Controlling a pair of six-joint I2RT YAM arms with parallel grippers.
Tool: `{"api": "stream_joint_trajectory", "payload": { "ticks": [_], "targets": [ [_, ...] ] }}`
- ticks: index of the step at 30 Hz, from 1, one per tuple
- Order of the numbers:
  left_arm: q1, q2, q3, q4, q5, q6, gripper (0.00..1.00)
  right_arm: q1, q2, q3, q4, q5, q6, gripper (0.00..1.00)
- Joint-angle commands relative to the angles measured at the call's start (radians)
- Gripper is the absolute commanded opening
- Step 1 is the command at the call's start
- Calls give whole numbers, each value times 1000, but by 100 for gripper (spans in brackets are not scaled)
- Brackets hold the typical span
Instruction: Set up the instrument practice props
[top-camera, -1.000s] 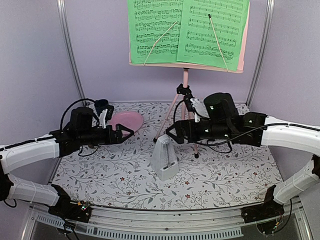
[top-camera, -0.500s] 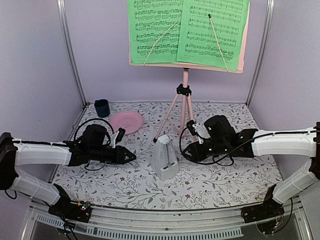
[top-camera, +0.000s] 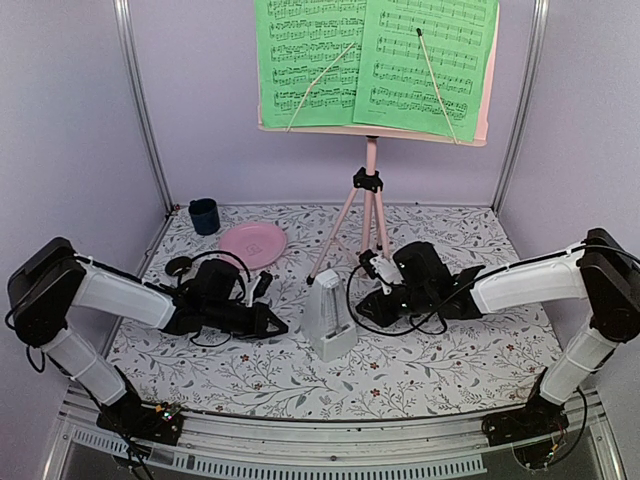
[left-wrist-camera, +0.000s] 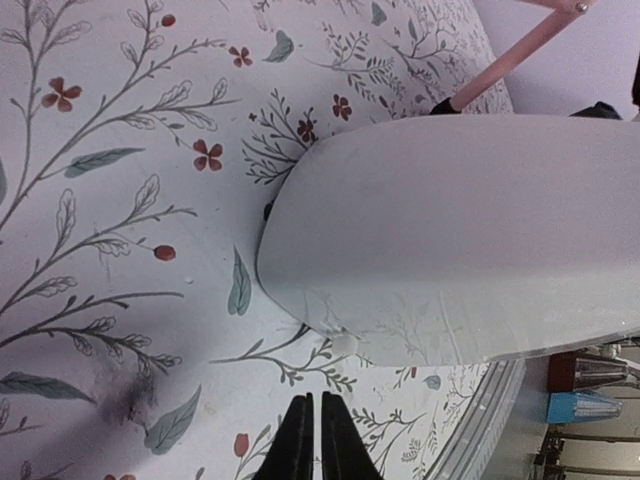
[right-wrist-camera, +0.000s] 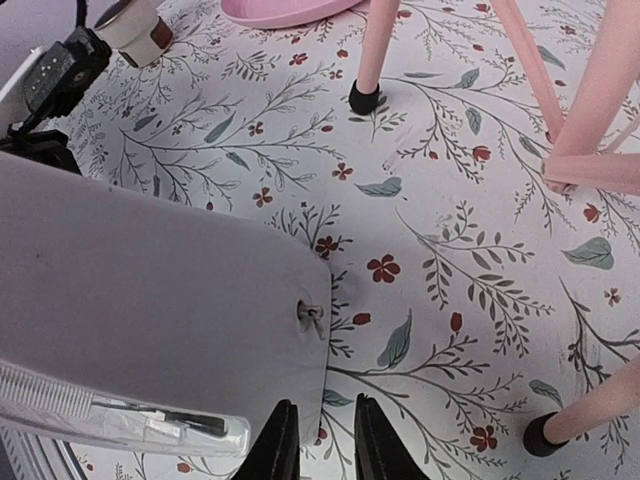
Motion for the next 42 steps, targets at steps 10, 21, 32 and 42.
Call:
{"api": "stream_joint_trajectory", "payload": {
  "ticks": [10, 21, 32, 42],
  "targets": [
    [-30, 188, 109, 174, 68, -19, 4, -4, 60, -109, 236, -138, 20, 20],
    [-30, 280, 209, 152, 79, 20, 5, 9, 67, -145, 296, -208, 58, 20],
    [-21, 333, 296, 78, 79, 85, 9, 64, 66, -159, 308, -189, 95, 21],
    [34, 215, 155, 124, 90, 124, 28, 55, -113, -195, 161, -165, 41, 56]
  ]
}}
